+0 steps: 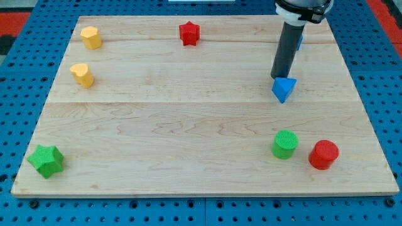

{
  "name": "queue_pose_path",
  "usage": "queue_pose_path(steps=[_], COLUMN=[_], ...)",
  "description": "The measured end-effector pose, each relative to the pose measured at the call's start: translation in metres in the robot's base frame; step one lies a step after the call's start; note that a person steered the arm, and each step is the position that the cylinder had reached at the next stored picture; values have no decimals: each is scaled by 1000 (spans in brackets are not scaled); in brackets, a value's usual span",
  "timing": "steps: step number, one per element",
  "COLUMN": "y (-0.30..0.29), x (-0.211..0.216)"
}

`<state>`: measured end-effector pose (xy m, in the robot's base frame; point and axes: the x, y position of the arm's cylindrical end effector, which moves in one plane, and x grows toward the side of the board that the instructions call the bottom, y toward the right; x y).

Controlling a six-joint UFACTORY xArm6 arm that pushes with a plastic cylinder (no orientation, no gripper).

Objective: Keep blue triangle in between blue cube and green circle

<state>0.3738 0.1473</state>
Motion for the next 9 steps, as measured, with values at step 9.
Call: queue_pose_path(steps=[9], y=[12], x=[105])
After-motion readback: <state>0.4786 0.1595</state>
